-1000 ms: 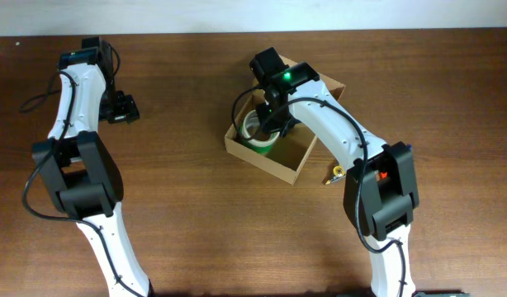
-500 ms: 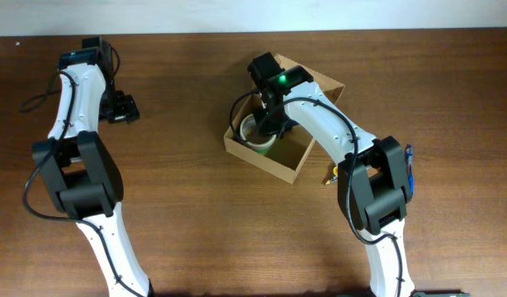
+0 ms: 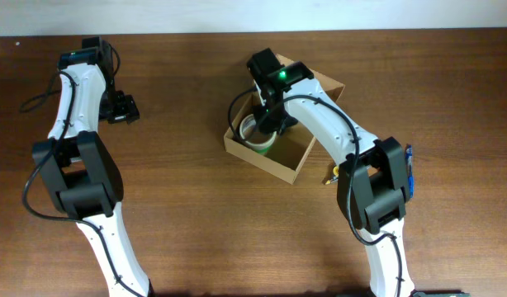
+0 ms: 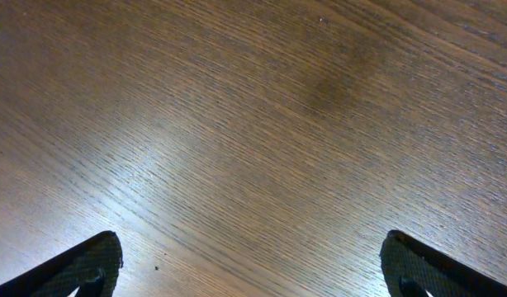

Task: Pack container
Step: 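Lower the masking tape into the box and open the right gripper, then move the right gripper down onto the yellow correction tape, then lift the correction tape and carry it over the box with the right gripper, then lower the correction tape into the box and open the right gripper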

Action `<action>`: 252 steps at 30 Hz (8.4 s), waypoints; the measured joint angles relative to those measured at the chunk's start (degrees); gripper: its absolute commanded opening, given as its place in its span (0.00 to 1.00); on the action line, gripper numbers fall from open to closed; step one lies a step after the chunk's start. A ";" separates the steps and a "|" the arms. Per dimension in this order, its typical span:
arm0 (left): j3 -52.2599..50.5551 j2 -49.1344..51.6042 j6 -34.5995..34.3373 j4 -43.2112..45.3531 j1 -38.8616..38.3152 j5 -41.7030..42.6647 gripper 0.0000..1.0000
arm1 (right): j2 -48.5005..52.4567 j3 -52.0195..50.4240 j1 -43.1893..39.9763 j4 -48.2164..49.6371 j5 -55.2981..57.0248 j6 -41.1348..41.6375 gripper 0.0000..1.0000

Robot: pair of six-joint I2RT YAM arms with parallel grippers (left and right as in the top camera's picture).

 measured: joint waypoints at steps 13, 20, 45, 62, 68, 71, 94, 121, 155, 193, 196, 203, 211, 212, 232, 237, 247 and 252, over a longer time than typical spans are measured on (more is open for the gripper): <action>0.00 0.00 0.02 0.02 -0.02 -0.02 1.00 | -21.75 7.74 0.83 -9.75 10.36 -1.95 0.48; 0.00 0.00 0.00 0.00 0.00 0.00 1.00 | -34.47 4.04 -11.08 -11.47 13.51 -3.10 0.48; 0.00 0.00 0.00 0.00 0.00 0.13 1.00 | -37.20 -53.09 -19.67 7.06 -2.45 40.33 0.60; 0.00 0.00 0.00 0.00 0.00 0.13 1.00 | -35.15 -53.09 -18.80 15.10 -2.91 49.64 0.60; 0.00 0.00 0.02 0.00 -0.02 0.13 1.00 | -29.90 -53.11 -18.80 18.05 -2.91 49.88 0.60; 0.00 0.00 0.00 0.00 0.00 0.13 1.00 | -28.65 -53.11 -18.82 19.91 -2.91 49.81 0.60; 0.00 0.00 0.02 0.00 -0.02 0.15 1.00 | -24.39 -53.09 -21.42 22.34 -2.27 48.89 0.51; 0.00 0.00 0.00 0.00 -0.02 0.15 1.00 | -24.35 -51.76 -22.16 24.02 -1.62 38.18 0.16; 0.00 0.00 0.02 0.00 -0.02 0.13 1.00 | -31.54 -14.16 -1.09 -5.75 4.79 42.97 0.10; 0.00 0.00 0.00 0.00 -0.02 0.13 1.00 | -15.02 -14.16 0.04 -5.29 -0.50 51.21 0.04; 0.00 0.00 0.00 0.00 0.00 0.13 1.00 | -13.73 -14.19 0.04 -4.81 -0.76 51.25 0.04; 0.00 0.00 0.00 0.00 0.00 0.15 1.00 | -12.17 -18.40 0.04 -1.05 -0.83 51.30 0.04; 0.00 0.00 0.00 0.00 -0.02 0.13 1.00 | -12.17 -24.11 -0.57 3.82 -2.45 51.06 0.07; 0.00 0.00 0.00 0.00 -0.02 0.13 1.00 | -12.17 -24.85 -0.66 4.68 -2.89 50.99 0.10; 0.00 0.00 0.00 0.00 0.00 0.13 1.00 | -11.98 -23.37 -1.57 4.28 -4.24 44.81 0.42; 0.00 0.00 0.02 0.00 -0.02 0.13 1.00 | -11.98 -23.17 -2.60 4.00 -4.24 44.59 0.44; 0.00 0.00 0.00 0.00 0.00 0.15 1.00 | -11.98 -23.17 -2.64 3.80 -4.24 43.12 0.53; 0.00 0.00 0.00 0.00 0.00 0.15 1.00 | -11.96 -22.86 -2.64 3.80 -3.87 41.99 0.52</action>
